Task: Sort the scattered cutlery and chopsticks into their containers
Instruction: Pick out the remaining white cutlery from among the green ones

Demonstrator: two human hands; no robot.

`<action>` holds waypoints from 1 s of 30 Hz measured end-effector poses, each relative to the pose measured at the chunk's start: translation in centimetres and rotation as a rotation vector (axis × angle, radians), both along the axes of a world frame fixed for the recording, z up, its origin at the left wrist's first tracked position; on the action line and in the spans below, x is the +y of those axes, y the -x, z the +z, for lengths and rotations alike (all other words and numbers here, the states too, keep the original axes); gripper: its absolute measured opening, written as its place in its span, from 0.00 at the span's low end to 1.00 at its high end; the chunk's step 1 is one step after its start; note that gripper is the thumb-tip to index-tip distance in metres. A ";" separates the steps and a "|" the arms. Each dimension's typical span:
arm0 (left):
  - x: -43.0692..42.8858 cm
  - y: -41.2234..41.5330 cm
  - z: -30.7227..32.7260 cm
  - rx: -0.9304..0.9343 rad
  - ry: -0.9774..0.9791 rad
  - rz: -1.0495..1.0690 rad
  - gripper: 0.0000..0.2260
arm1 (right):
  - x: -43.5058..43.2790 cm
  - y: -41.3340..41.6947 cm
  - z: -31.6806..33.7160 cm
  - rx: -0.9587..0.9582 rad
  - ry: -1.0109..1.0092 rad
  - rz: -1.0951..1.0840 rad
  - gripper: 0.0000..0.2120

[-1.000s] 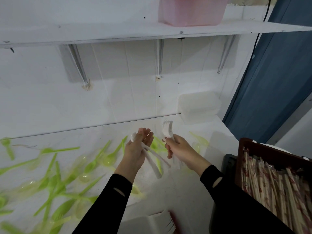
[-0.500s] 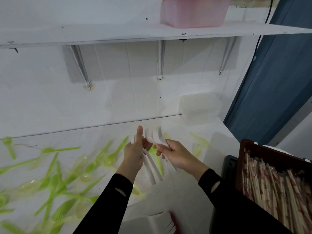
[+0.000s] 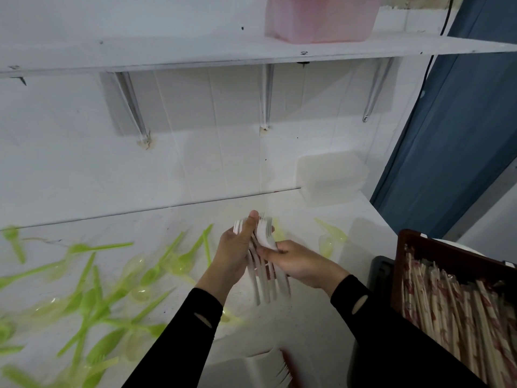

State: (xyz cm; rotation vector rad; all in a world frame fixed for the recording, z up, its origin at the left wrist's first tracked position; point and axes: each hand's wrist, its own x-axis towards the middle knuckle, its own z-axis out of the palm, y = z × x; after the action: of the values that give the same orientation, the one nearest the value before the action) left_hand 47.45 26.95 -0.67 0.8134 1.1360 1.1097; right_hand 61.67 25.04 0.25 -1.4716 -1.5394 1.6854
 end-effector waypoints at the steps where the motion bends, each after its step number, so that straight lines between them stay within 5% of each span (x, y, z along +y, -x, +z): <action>1: 0.0 0.0 -0.1 0.002 -0.018 -0.021 0.26 | 0.0 -0.1 0.2 0.071 0.068 0.005 0.19; 5: -0.4 0.1 0.4 -0.026 -0.056 -0.125 0.23 | 0.0 -1.0 1.1 0.201 0.244 0.075 0.19; 11: -0.7 -0.5 0.0 -0.101 -0.085 -0.232 0.36 | -0.6 -0.9 0.8 0.183 0.269 0.231 0.20; 14: -0.6 -0.2 0.3 -0.149 -0.086 -0.250 0.35 | -0.7 -0.5 0.4 0.184 0.266 0.242 0.20; 20: 0.3 -0.6 0.2 -0.271 -0.083 0.193 0.07 | -0.1 0.5 -0.2 0.127 0.012 -0.021 0.16; 24: 1.7 1.1 -1.1 -0.430 0.001 0.407 0.08 | 0.3 0.3 -0.1 0.143 -0.153 -0.204 0.10; 30: 1.4 0.7 -1.0 -0.381 0.097 0.257 0.16 | -0.4 1.2 -0.6 0.120 -0.207 -0.064 0.17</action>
State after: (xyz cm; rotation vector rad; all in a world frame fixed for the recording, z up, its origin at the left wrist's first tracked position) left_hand 46.75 28.39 -1.63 0.3630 0.9780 1.3439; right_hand 60.50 24.67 -0.31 -1.2770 -1.5340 1.4992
